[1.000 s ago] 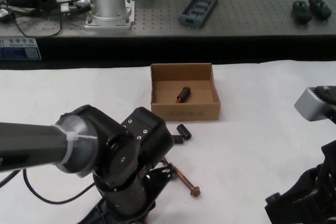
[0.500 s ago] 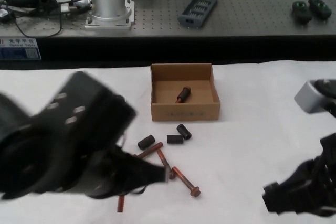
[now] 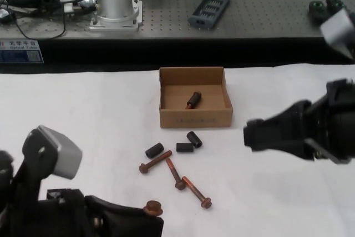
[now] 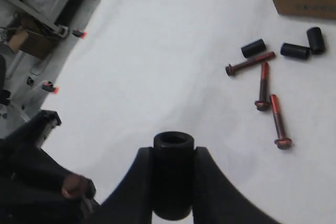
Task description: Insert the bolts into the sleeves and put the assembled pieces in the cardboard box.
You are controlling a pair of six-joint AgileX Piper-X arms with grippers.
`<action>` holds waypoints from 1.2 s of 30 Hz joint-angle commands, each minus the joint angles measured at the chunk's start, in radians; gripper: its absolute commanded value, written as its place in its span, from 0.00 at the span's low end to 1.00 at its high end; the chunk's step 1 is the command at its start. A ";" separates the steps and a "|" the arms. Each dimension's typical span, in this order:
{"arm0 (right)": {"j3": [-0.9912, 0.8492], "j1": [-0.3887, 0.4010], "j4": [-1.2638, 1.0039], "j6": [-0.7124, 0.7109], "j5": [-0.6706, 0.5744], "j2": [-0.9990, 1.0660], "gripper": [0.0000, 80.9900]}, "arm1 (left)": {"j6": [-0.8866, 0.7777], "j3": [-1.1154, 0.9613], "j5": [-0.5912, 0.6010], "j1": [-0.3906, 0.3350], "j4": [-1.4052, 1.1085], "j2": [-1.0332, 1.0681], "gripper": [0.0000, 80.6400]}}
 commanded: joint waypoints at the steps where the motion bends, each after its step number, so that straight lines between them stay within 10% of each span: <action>1: -0.005 -0.003 -0.037 0.019 -0.020 -0.013 0.02 | 0.018 0.005 0.053 0.000 -0.068 -0.027 0.01; 14: -0.005 0.019 0.044 -0.042 -0.174 -0.013 0.02 | -0.032 0.005 -0.004 0.126 -0.223 -0.027 0.01; 36: -0.005 0.210 -0.154 -0.242 -0.189 0.198 0.02 | -0.374 -0.216 0.235 0.289 -0.409 0.243 0.01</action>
